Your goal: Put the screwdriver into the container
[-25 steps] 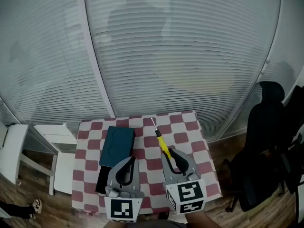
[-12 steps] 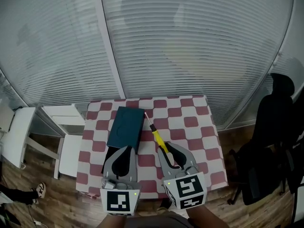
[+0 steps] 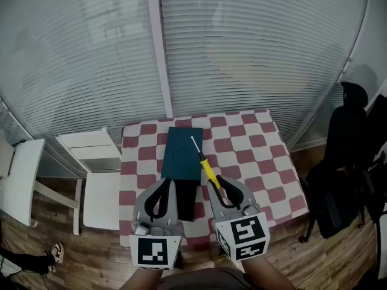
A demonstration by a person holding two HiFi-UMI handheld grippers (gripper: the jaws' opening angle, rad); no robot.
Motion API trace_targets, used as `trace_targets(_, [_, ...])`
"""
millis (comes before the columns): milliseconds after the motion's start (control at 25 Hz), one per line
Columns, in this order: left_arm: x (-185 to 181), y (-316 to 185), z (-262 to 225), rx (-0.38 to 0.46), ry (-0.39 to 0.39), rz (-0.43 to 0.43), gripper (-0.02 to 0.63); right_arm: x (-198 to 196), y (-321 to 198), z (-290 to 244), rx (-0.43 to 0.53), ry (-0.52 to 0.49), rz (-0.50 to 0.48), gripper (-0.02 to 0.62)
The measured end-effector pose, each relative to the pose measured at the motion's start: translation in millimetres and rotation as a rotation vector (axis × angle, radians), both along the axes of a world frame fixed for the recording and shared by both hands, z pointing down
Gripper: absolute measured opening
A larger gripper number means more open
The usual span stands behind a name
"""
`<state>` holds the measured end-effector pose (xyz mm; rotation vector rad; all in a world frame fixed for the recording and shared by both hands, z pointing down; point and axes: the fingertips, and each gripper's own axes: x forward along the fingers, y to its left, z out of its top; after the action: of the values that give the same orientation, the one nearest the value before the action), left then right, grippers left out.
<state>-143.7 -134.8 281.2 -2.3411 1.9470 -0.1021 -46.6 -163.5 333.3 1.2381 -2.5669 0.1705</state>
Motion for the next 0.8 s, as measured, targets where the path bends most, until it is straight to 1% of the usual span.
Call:
trace_targets(160, [-30, 11, -1, 0.014, 0.014, 0.061, 0.0, -22, 20, -1, 0.02, 0.019, 0.065, 0.091])
trace_targets(240, [-37, 16, -5, 0.036, 0.02, 0.099, 0.002, -29, 28, -3, 0.03, 0.025, 0.099, 0.091])
trace_targets(400, [-48, 25, -5, 0.036, 0.034, 0.163, 0.001, -41, 44, -7, 0.039, 0.044, 0.149, 0.091])
trace_targets(520, [-50, 27, -6, 0.029, 0.048, 0.196, 0.002, -47, 56, -9, 0.039, 0.064, 0.16, 0.092])
trace_targets(640, [-45, 24, -3, 0.012, 0.053, 0.219, 0.001, -44, 62, -8, 0.033, 0.079, 0.175, 0.092])
trace_targets(800, [-39, 25, -1, 0.008, 0.056, 0.232, 0.002, -34, 68, 8, -0.01, 0.086, 0.199, 0.092])
